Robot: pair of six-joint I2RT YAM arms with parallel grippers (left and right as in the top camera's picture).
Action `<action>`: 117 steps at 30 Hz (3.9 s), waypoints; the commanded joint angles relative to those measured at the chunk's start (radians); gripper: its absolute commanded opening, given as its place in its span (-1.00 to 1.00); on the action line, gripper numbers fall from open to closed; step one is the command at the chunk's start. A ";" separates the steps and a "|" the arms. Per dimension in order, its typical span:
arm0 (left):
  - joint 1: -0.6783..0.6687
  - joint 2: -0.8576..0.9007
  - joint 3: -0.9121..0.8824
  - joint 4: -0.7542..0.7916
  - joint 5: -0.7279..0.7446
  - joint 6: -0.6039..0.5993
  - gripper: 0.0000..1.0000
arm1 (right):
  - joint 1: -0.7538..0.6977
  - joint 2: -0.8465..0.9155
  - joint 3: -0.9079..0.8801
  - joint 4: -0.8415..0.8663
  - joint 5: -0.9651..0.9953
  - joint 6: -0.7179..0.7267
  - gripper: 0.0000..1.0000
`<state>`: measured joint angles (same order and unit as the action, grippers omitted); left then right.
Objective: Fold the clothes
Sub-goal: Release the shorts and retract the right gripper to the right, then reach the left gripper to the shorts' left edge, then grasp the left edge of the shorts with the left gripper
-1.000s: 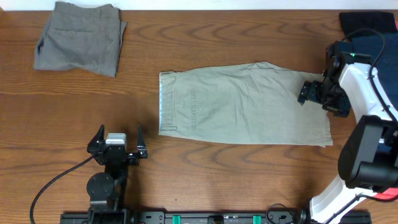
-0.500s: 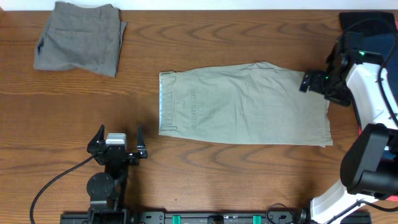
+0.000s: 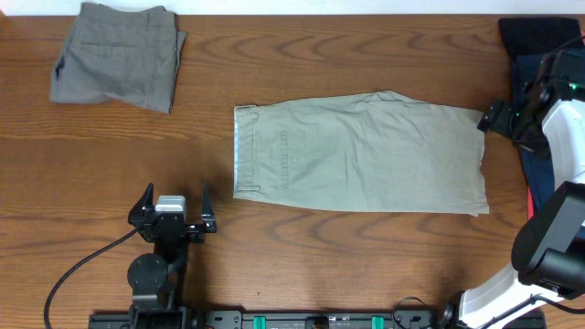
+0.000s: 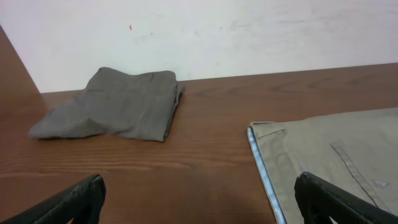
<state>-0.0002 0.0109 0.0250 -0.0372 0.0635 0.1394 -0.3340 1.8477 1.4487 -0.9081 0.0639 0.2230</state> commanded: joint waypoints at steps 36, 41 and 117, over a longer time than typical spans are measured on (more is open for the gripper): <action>0.000 0.173 0.201 0.148 0.484 -0.242 0.96 | -0.006 -0.013 0.009 0.000 0.011 -0.011 0.98; 0.000 0.508 0.480 -0.033 0.485 -0.206 0.96 | -0.006 -0.013 0.009 0.000 0.011 -0.011 0.99; -0.084 1.934 1.327 -0.683 0.373 -0.100 0.96 | -0.006 -0.013 0.009 0.000 0.011 -0.011 0.98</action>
<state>-0.0868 1.9137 1.3533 -0.7204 0.4377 0.0486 -0.3344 1.8477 1.4483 -0.9077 0.0647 0.2226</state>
